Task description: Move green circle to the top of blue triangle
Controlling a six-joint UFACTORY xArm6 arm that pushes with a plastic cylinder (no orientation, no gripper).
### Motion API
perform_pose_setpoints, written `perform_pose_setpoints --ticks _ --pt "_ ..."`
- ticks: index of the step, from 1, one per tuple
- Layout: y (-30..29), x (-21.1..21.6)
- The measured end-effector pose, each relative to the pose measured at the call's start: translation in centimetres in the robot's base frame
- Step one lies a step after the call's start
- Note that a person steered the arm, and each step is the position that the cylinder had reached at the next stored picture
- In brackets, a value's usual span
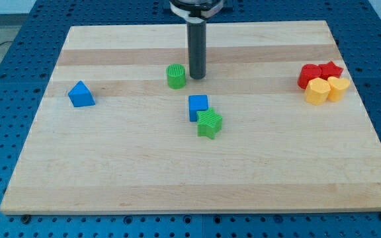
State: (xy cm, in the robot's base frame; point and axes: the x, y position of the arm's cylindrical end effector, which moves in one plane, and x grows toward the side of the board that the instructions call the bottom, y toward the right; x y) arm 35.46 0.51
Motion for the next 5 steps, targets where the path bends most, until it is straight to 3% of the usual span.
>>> perform_pose_setpoints --ticks 3,5 --pt "-9.8 2.8" --pt "-7.8 1.9"
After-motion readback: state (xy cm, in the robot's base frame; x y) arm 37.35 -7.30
